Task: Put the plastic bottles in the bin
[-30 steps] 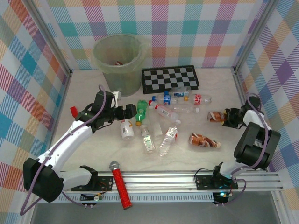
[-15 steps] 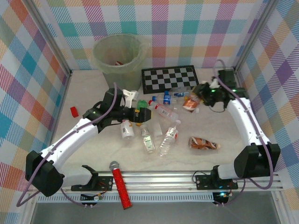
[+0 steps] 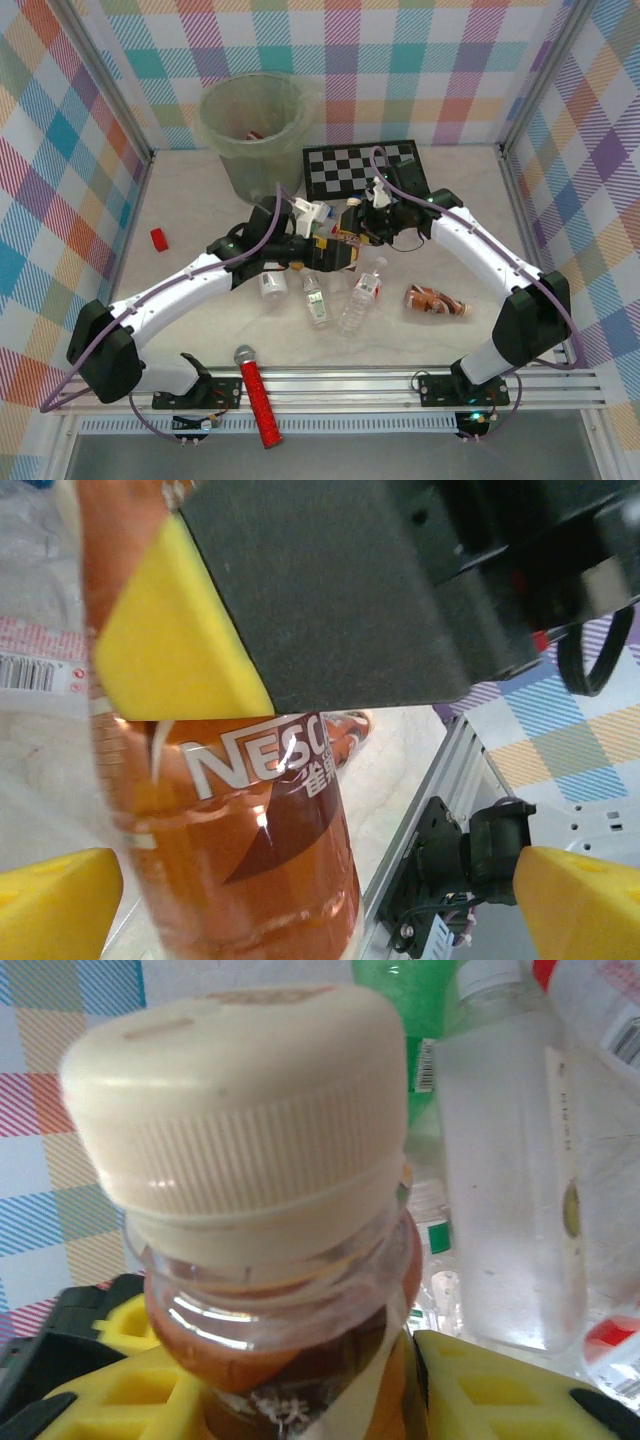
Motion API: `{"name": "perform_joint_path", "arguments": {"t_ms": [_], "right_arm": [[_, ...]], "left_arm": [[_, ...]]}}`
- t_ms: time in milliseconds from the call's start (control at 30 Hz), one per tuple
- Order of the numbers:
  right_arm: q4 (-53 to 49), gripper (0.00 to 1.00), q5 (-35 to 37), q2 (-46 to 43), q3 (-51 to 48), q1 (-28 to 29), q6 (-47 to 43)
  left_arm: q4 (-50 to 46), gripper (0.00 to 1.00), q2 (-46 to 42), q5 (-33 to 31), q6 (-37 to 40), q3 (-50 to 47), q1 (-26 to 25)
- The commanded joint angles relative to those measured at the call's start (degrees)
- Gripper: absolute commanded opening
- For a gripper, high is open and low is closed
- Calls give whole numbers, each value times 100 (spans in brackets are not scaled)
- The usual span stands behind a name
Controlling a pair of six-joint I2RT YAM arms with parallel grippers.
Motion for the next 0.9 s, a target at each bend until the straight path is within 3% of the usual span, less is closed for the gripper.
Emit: {"name": "perform_joint_path", "arguments": {"t_ms": [0,333,533,667,867], "right_arm": [[405,38,-290,-37,128,33,193],[730,39,-529,-215,-78,68,475],[751,43,-531,-252,-148,77,512],[780,55,-513,-234,-160,74,561],[389,77,-219,-387,-8,-34,465]], "left_arm": [[96,97,66,-141,2,-29,-82],[-59,84,228,-748,-61,41,-89],[25,62,195,-785,-90,66,-82],[16,49,211,-774,-99,76,-88],[-84,47,242,-880,-34,105,-82]]}}
